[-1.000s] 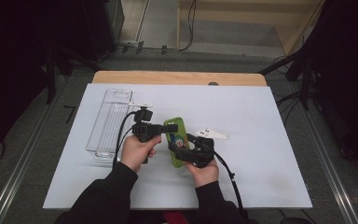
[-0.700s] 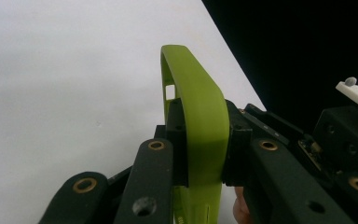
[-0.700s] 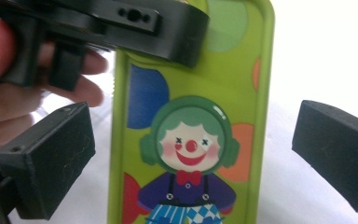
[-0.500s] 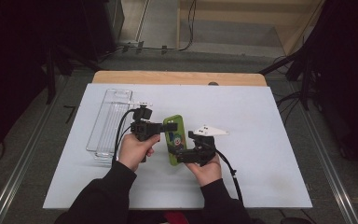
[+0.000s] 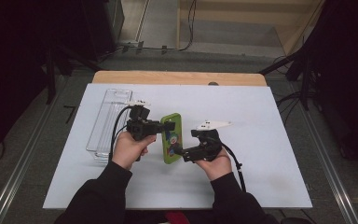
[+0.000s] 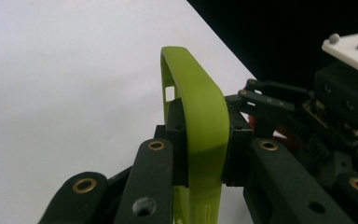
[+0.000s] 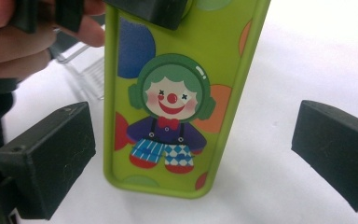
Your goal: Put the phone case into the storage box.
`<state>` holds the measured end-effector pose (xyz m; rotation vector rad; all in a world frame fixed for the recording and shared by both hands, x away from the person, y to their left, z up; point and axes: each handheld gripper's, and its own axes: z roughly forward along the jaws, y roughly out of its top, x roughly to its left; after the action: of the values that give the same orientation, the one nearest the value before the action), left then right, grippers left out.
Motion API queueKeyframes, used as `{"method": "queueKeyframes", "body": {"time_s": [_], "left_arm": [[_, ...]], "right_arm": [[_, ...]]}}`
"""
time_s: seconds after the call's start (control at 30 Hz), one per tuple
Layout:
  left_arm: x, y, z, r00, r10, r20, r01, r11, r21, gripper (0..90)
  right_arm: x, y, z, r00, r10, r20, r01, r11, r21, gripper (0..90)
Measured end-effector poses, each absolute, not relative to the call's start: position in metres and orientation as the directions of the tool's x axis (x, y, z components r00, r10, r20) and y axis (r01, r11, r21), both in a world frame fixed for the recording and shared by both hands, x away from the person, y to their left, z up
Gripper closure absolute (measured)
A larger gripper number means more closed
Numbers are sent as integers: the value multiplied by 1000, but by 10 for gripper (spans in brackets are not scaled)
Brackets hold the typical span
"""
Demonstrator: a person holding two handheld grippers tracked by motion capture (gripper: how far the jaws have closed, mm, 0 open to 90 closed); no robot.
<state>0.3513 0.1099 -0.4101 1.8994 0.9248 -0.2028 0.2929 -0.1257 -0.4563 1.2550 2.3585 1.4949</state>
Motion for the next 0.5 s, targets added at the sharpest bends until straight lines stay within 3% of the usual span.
{"method": "queueKeyframes", "body": {"time_s": [0.17, 0.5], "left_arm": [[349, 111, -408, 730, 478, -489, 651, -266, 711, 779], [346, 117, -404, 765, 416, -493, 628, -305, 716, 779]], "right_arm": [[295, -134, -457, -695, 619, 366, 603, 225, 765, 0], [290, -153, -451, -733, 605, 312, 577, 310, 755, 0]]}}
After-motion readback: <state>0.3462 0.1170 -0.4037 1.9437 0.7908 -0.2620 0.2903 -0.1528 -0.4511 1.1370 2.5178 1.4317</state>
